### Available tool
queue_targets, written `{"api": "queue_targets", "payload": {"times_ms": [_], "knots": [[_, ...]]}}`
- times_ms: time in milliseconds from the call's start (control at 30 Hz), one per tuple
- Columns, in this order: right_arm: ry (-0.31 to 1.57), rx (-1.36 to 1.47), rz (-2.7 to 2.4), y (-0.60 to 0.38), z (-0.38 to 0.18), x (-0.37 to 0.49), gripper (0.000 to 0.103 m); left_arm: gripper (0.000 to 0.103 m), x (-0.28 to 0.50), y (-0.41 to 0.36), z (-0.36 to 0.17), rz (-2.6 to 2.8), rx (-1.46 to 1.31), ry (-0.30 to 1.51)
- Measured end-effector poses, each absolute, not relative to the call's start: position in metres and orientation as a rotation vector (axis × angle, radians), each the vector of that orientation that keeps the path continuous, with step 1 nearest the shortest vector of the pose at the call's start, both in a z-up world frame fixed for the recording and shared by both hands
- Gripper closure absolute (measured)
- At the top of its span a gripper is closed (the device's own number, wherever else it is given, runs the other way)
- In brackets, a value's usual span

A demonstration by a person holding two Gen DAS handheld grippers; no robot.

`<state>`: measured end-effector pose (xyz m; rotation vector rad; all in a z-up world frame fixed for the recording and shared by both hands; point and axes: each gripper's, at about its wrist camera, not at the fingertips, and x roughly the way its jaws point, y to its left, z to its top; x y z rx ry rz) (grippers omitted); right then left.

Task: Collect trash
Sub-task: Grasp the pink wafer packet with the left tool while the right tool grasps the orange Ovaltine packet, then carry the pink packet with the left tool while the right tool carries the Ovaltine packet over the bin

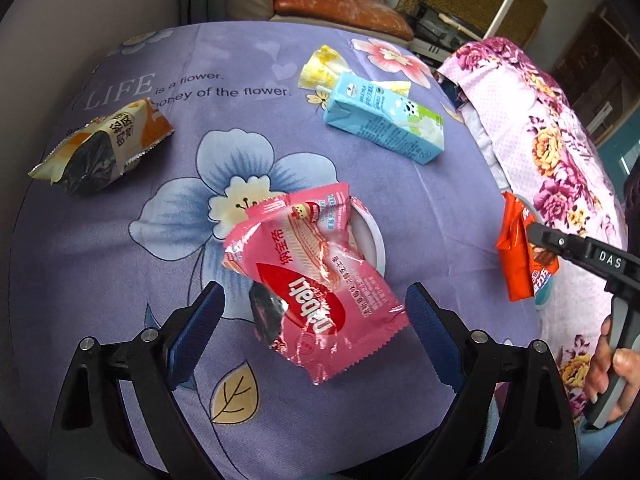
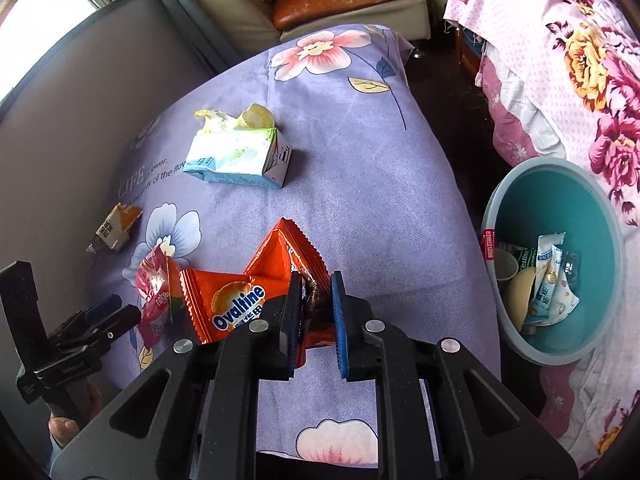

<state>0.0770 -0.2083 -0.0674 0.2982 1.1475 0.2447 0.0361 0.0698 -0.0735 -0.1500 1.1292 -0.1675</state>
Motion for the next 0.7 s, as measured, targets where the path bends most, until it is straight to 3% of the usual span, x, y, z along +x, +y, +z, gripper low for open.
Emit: {"api": "queue_targets", "payload": {"times_ms": [300,333,367,400,433,467,600,700], "knots": [[1.123,0.299,0.251,-0.210,-0.059,0.069,0.089,0.014,0.031,0.059,-0.082,-0.164,-0.070,1.129],[1.123,0.299,0.251,-0.210,-0.059,0.069,0.089,0.018,0.030,0.061,-0.081,-0.159,-0.064,1.123],[1.124,0.299,0.251,-0.210,-0.059,0.069,0.089,0.030,0.031,0.061,-0.081,-0.159,-0.058,1.124],[1.125,0.300,0.251,-0.210,-0.059,0.069,0.089,0.048,0.032,0.062,-0.082,-0.166,-0.057,1.129],[1.126,0.301,0.253,-0.209,-0.059,0.069,0.089,0.057,0.033,0.062,-0.084,-0.176,-0.058,1.136],[1.127,0.301,0.254,-0.209,-0.059,0.069,0.089,0.073,0.033,0.062,-0.086,-0.178,-0.052,1.142],[1.127,0.294,0.261,-0.207,-0.058,0.067,0.089,0.089,0.029,0.062,-0.081,-0.179,-0.044,1.118],[1.121,0.281,0.257,-0.205,-0.057,0.066,0.089,0.093,0.026,0.064,-0.066,-0.183,-0.047,1.074]]}}
